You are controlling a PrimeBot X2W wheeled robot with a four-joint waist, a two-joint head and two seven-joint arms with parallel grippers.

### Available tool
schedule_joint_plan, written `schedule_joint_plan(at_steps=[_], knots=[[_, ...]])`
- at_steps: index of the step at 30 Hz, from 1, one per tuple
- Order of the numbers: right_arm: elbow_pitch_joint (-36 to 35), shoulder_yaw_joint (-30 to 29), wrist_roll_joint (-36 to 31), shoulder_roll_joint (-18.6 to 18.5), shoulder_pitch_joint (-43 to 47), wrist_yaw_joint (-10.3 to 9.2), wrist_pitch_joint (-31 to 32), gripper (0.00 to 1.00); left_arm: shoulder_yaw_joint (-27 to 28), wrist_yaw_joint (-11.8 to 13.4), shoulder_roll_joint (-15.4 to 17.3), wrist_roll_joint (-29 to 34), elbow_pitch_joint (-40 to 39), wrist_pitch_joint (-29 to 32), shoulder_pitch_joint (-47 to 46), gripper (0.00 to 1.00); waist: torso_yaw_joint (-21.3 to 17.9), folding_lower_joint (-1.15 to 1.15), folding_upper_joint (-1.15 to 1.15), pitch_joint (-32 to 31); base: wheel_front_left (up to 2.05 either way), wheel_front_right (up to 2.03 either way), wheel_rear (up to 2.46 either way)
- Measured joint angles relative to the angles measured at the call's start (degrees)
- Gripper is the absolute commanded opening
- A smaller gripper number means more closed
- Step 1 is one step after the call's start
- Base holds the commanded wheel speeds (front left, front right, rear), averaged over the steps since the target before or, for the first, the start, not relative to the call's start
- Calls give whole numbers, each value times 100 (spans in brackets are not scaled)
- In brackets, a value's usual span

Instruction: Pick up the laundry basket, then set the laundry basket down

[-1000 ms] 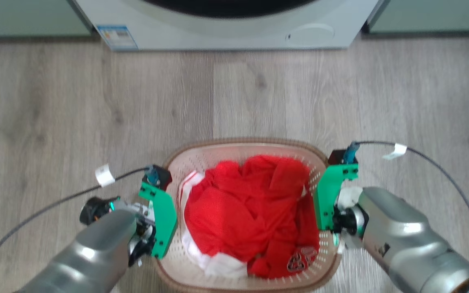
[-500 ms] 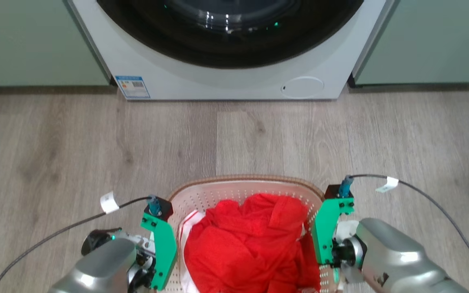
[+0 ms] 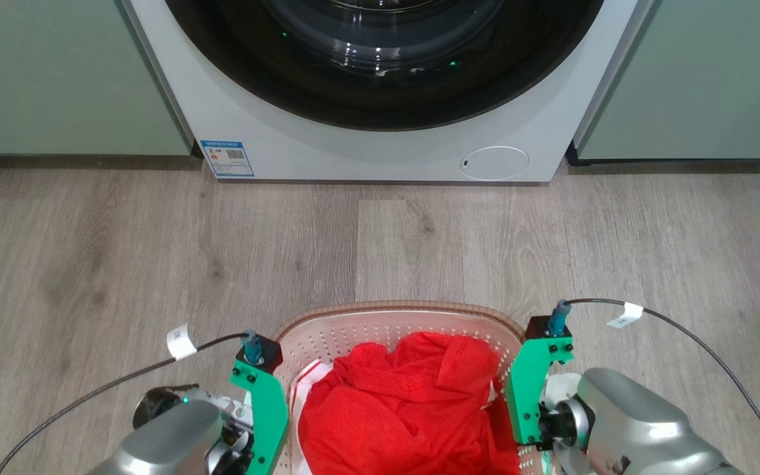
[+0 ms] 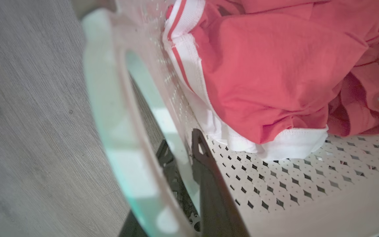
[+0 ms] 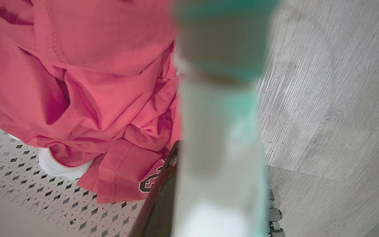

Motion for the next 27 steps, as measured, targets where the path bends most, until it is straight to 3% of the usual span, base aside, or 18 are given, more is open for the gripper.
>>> schedule_joint_plan(at_steps=[27], knots=[[-87, -208, -205, -3, 24, 0, 129, 0, -1, 146, 93, -92, -235, 70, 30, 0, -23, 0, 0, -51, 0, 0, 0]])
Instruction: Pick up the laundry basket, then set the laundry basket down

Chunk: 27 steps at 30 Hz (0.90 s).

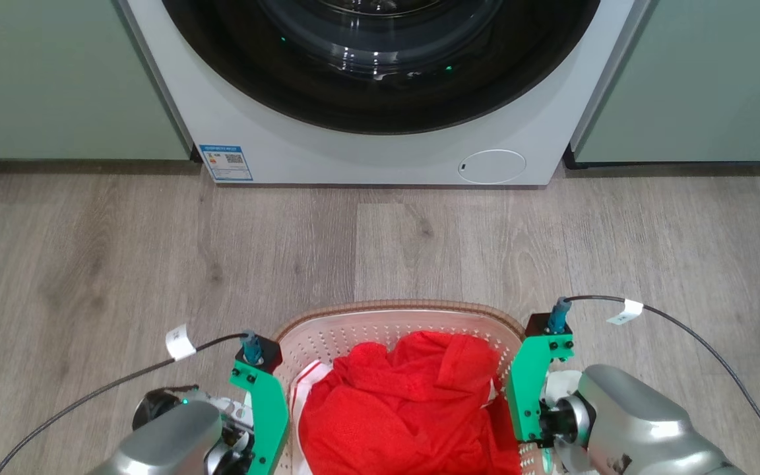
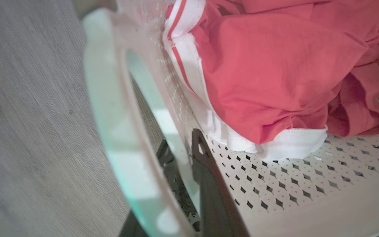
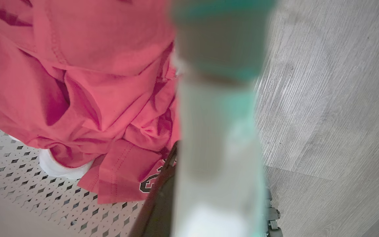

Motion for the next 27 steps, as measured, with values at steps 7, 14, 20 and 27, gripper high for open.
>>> schedule_joint_plan(at_steps=[7, 14, 20, 27], knots=[[-21, -44, -51, 0, 2, 0, 15, 0, 0, 4, 8, 0, -8, -1, 2, 0, -2, 0, 0, -11, 0, 0, 0], [-52, -96, -100, 0, 19, 0, 49, 0, 0, 4, 14, -1, -14, -1, 3, 0, -5, 0, 0, -30, 0, 0, 0], [-85, -140, -151, 0, 38, 0, 66, 0, 0, 4, 15, -1, -14, -1, 8, 0, -5, 0, 0, -37, 0, 0, 0], [-109, -214, -199, 0, 110, 0, 74, 0, -11, 4, 15, -53, -15, -1, 29, 0, -11, 0, 0, -51, 0, 0, 0]])
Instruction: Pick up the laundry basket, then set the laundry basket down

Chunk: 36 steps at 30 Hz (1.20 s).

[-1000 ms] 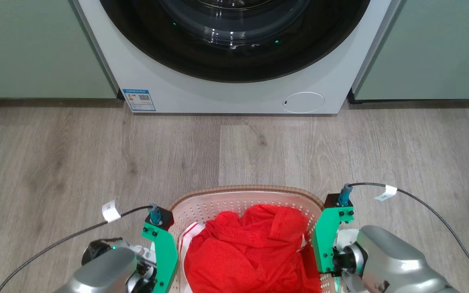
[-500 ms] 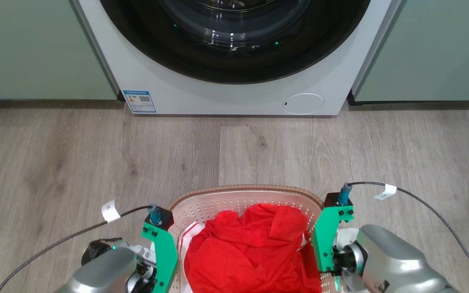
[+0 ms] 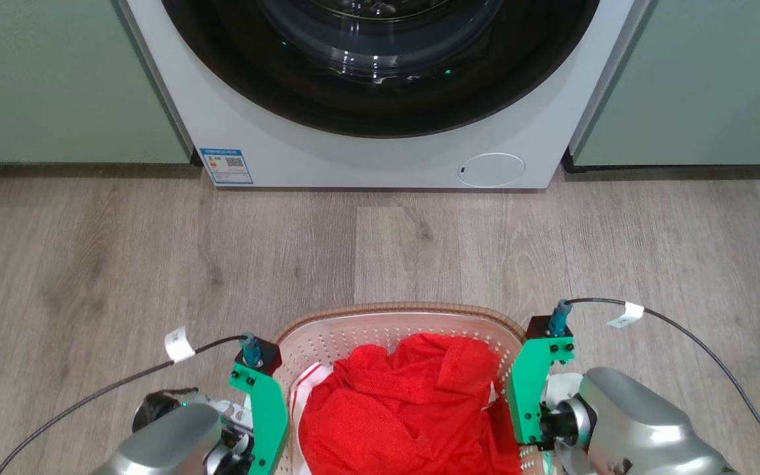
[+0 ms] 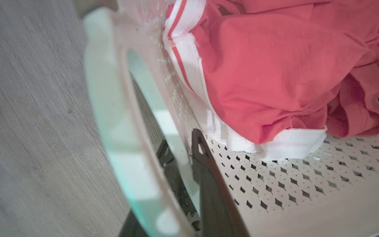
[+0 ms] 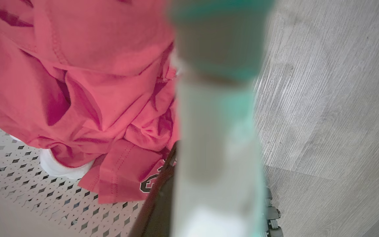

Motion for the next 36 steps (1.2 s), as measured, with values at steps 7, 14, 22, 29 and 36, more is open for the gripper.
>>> schedule_joint_plan(at_steps=[7, 14, 22, 29, 36], knots=[[-25, -47, -51, 0, 3, 0, 47, 0, 0, 0, 0, -3, -1, 0, 0, 0, -7, 0, 0, -15, 0, 0, 0], [-54, -103, -103, 0, 18, 0, 52, 0, 0, 36, 0, -3, -10, 0, 1, 0, -15, 0, 0, 3, 0, 0, 0], [-91, -203, -218, 0, 21, 0, 73, 0, 1, 53, 5, -3, -49, -19, -3, 0, -28, 0, 0, 136, 0, 0, 0], [-111, -431, -406, 4, -5, 0, -100, 0, 3, 115, 5, 56, -64, -165, -138, 0, -60, 1, 0, 526, 0, 0, 0], [-105, -732, -695, 21, -369, 3, -576, 0, 93, 204, -63, 194, 45, -500, -608, 0, -110, 1, 0, 1199, 0, 0, 0]])
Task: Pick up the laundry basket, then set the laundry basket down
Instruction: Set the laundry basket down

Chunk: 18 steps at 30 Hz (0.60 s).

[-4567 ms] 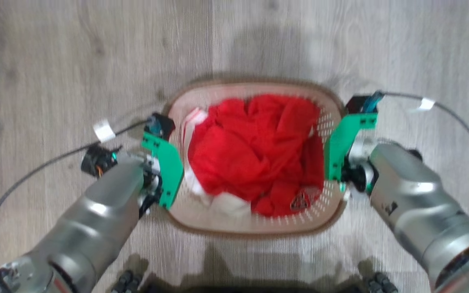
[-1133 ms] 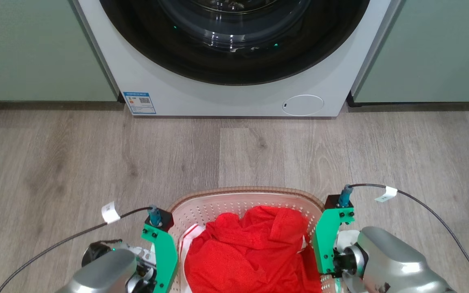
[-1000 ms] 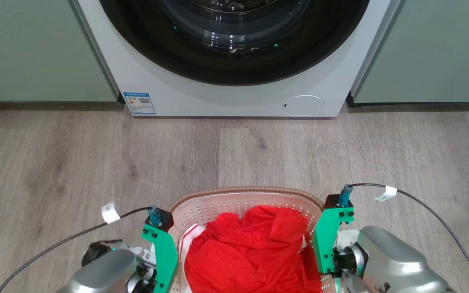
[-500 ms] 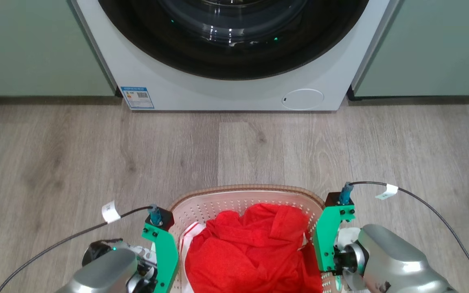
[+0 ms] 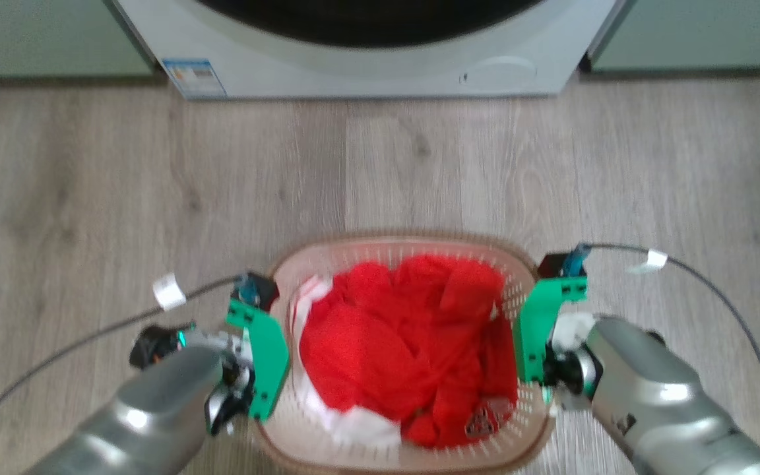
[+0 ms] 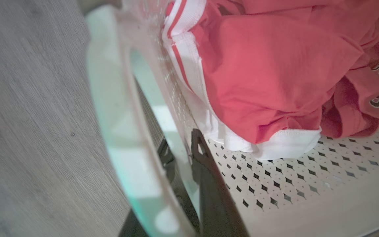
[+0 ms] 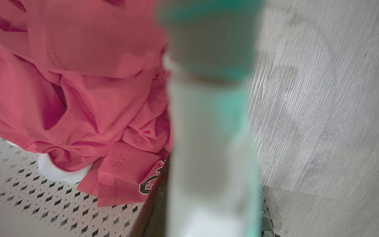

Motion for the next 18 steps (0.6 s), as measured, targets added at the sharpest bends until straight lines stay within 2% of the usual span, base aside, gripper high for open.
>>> schedule_joint_plan(at_steps=[10, 18], knots=[[154, -368, -491, 31, -932, 3, -784, 0, 169, -19, -275, 229, 524, -537, -951, 0, -85, 1, 0, 1209, 0, 0, 0], [287, -531, -717, 24, -1741, 3, -1337, 0, 370, -165, -599, 230, 1178, -889, -1813, 0, -60, 1, 0, 2165, 0, 0, 0]])
